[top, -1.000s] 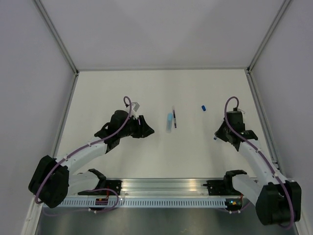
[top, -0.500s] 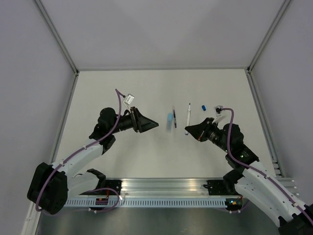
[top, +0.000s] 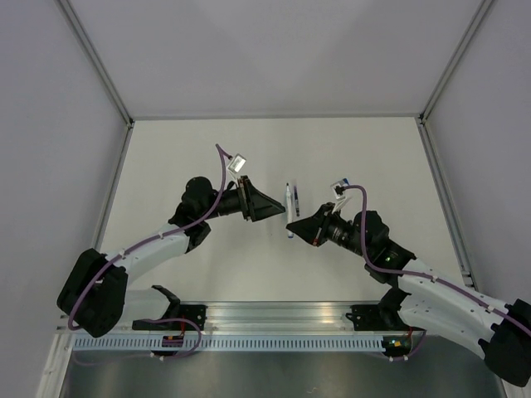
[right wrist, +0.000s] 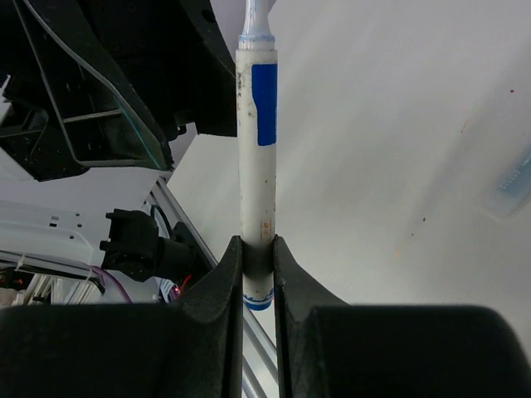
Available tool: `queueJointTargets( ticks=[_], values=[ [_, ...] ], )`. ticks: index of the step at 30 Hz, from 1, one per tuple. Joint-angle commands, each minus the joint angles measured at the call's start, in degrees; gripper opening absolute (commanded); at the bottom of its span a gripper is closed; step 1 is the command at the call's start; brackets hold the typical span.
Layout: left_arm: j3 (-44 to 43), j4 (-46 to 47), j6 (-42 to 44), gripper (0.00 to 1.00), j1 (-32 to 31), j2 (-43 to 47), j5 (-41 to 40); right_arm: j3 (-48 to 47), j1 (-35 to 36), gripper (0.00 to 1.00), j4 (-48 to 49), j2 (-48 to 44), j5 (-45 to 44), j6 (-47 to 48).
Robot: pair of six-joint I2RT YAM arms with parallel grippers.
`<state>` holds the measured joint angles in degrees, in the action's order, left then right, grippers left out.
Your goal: Insert the pens into the pen caps
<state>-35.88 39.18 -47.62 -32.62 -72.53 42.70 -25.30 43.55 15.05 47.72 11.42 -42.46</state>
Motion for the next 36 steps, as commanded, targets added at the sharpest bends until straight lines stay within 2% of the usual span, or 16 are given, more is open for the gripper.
queueJointTargets(
  ticks=[1,6,20,30,33,36],
  values=[
    [-2.09,3.02,1.12,0.56,-0.69,-0.07,0.72,0.25,1.36,0.00,7.45,-0.52,-2.45,-0.43],
    [-1.74,2.04,2.35,0.55,-0.86,-0.86,0.54,0.96,1.63,0.00,7.63,-3.43,-3.07,-0.61],
    [0.55,13.11,-2.04,0.53,-2.62,-2.79,0.90,1.13,3.82,0.00,12.11,-0.44,-2.98,-2.37],
    [0.10,14.08,-3.27,0.38,-3.68,-4.81,1.77,1.39,4.88,0.00,12.73,0.00,-5.09,-2.63],
    [0.28,14.35,-3.71,0.29,-4.20,-5.07,1.95,1.75,4.97,0.00,11.50,-0.96,-6.67,-2.37],
    [0.28,14.61,-4.15,0.10,-4.64,-5.43,2.04,0.78,4.97,0.01,9.05,-1.84,-7.73,-1.49]
  ],
)
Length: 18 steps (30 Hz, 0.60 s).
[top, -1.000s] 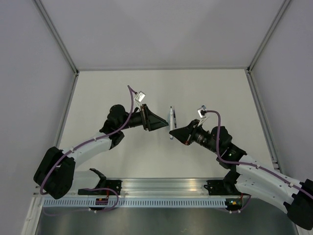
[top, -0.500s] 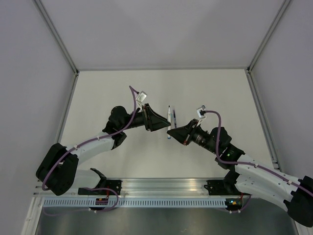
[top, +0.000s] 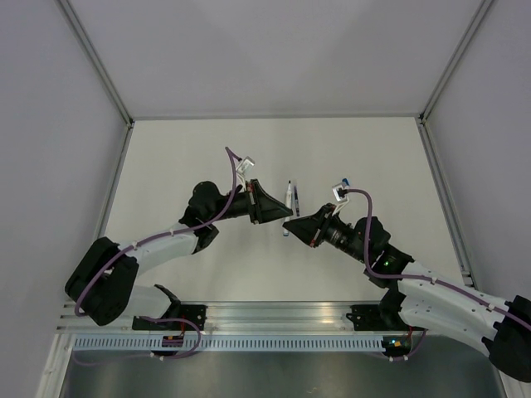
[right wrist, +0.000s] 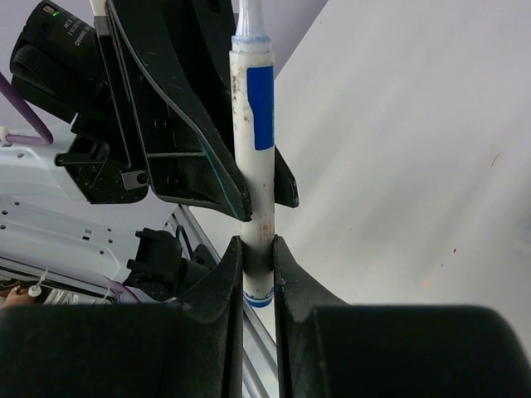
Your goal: Insert the pens into the pen caps
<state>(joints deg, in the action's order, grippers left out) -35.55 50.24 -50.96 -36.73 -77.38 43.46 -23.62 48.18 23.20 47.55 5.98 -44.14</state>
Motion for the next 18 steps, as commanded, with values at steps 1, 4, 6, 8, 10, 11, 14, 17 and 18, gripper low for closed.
queueJointTargets(
  ticks=[1,4,6,8,10,11,14,17,18],
  values=[
    [0.13,3.99,-1.50,0.07,-0.62,-1.10,1.45,-0.99,0.33,0.02,0.45,-1.84,-2.55,0.37],
    [0.39,7.24,-3.35,0.02,-0.62,-1.89,2.85,-1.69,0.33,0.22,-2.45,-2.98,-2.99,1.24],
    [-0.13,6.63,-3.45,0.02,-0.62,-2.07,4.52,-2.40,0.33,0.36,-6.65,-4.47,-2.99,2.73],
    [-0.05,5.32,-2.92,0.02,-0.54,-1.54,4.62,-2.14,0.42,0.43,-9.65,-6.49,-3.86,3.62],
    [-0.31,1.89,-1.25,0.02,-0.54,-0.67,4.09,-1.87,0.33,0.52,-13.96,-9.74,-5.62,5.02],
    [-0.48,0.40,-0.64,0.02,-0.45,0.56,3.83,-2.31,0.33,0.55,-15.45,-10.45,-5.63,5.55],
    [-1.10,-5.66,2.52,0.02,-0.45,3.80,2.60,-2.84,0.42,0.62,-22.57,-12.48,-7.47,7.40],
    [-2.15,-15.23,7.18,0.02,-0.45,6.71,-0.29,-2.49,0.33,0.62,-25.55,-13.88,-9.66,8.10],
    [-2.85,-18.13,10.50,0.02,-0.45,8.63,-1.35,-2.75,0.33,0.62,-26.62,-13.97,-11.06,8.45]
  ],
)
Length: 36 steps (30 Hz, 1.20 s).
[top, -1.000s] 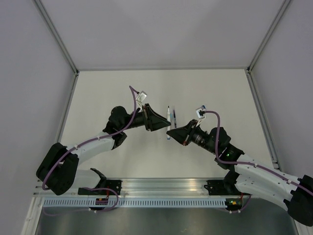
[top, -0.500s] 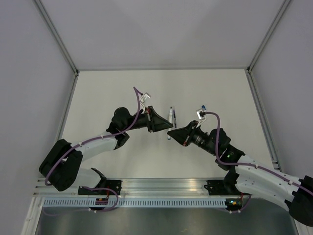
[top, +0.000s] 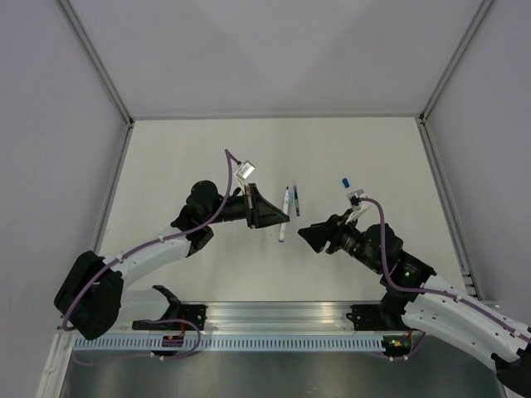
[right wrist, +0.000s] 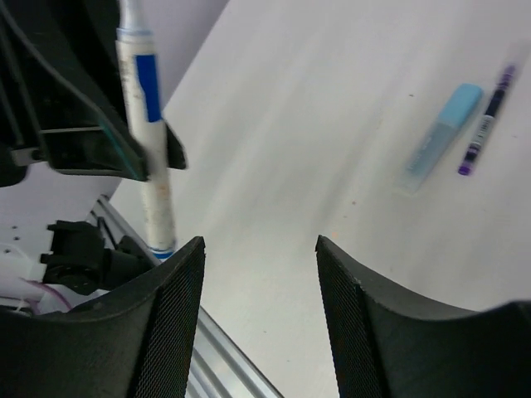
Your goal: Insert the pens into the pen caps
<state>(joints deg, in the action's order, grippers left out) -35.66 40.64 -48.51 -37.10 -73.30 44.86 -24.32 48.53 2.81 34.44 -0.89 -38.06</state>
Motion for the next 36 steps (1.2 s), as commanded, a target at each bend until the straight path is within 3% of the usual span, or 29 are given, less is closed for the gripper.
queueJointTargets(
  ticks=[1,5,8,13,16,21,24,36],
  values=[
    [-3.10,-15.35,9.91,0.02,-0.08,5.52,-5.81,-3.10,-0.02,0.62,-7.37,-0.51,-8.48,2.73],
    [-2.67,-26.66,16.42,0.02,-0.08,9.66,-14.96,-9.51,-0.19,0.62,-14.75,7.20,-27.52,3.17],
    [-0.91,-28.16,18.36,0.02,-0.08,11.86,-16.91,-19.14,-4.48,0.61,-19.31,20.54,-32.86,7.64],
    [4.36,-23.08,18.28,0.02,-0.08,15.20,-16.48,-34.11,-19.24,0.60,-23.19,42.15,-22.76,15.37],
    [5.25,-22.02,17.93,0.02,-0.08,16.52,-15.77,-44.82,-23.20,0.60,-27.50,52.35,-21.02,19.59],
    [6.30,-21.57,17.22,0.02,-0.08,17.84,-17.26,-50.29,-28.66,0.59,-28.73,65.46,-11.35,24.17],
    [6.48,-21.48,17.31,0.02,-0.08,18.45,-17.26,-52.49,-30.69,0.59,-29.00,70.31,-6.06,27.25],
    [6.39,-22.27,17.84,0.02,-0.08,18.98,-18.58,-61.11,-34.91,0.58,-34.18,79.90,-8.79,36.38]
  ],
)
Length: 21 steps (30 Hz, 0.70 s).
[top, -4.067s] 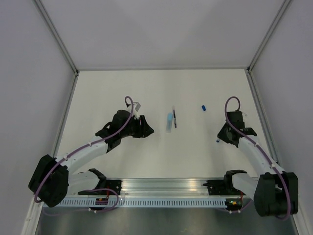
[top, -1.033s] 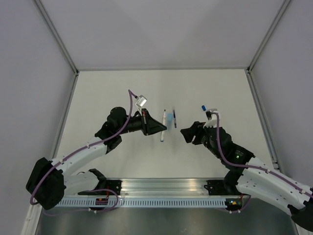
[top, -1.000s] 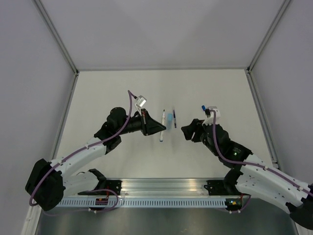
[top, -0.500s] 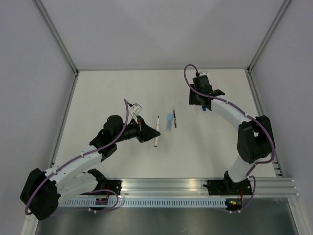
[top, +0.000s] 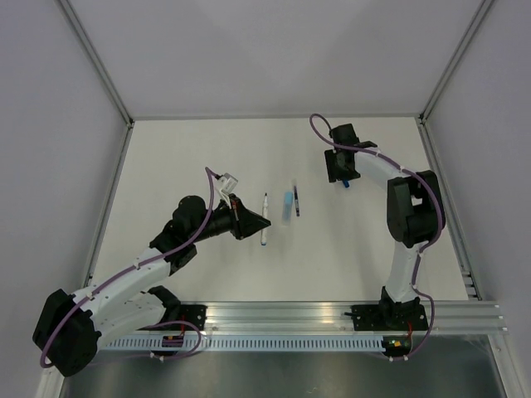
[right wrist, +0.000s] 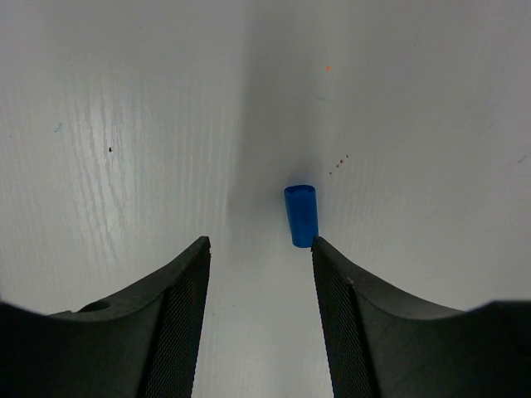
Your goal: Insert the pens into the pen caps
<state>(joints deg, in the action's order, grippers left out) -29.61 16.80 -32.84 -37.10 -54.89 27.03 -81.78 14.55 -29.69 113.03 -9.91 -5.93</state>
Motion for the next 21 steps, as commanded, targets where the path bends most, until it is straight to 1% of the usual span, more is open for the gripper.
queueJointTargets(
  ticks=[1,5,10,14,21],
  values=[
    [0.34,1.57,2.25,0.02,-0.08,0.58,-0.83,-4.26,-1.10,0.58,-2.90,1.92,0.24,4.44],
    [0.25,1.40,2.52,0.02,-0.08,0.14,-1.10,-5.58,-2.33,0.58,-3.71,4.56,1.65,4.97],
    [0.07,1.40,2.69,0.02,-0.08,-0.39,-1.27,-6.55,-4.26,0.57,-4.14,6.23,5.95,4.88],
    [-0.01,1.13,2.96,0.02,-0.08,-0.21,-1.54,-7.17,-4.70,0.57,-4.76,7.99,6.83,4.97],
    [-0.10,0.69,3.05,0.02,-0.08,0.49,-1.98,-6.64,-4.70,0.49,-5.46,8.52,7.19,4.44]
  ],
)
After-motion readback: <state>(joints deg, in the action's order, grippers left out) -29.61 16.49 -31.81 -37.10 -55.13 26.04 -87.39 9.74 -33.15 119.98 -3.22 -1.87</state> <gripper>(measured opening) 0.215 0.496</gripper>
